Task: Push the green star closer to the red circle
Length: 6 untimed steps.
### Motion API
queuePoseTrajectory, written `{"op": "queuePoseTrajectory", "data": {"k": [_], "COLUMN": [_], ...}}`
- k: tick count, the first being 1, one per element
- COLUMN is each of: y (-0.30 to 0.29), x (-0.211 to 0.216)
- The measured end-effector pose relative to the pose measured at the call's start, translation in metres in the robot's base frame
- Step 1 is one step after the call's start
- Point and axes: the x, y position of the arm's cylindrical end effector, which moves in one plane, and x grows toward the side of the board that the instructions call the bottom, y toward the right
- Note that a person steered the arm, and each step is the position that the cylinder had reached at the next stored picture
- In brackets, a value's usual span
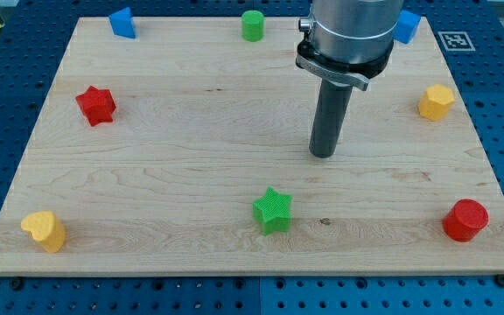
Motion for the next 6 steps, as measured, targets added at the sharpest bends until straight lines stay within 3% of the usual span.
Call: {"op": "queuePoseTrajectory", "data": {"k": [2, 6], "y": [-0.014, -0.101], "x": [0.001, 0.031]}}
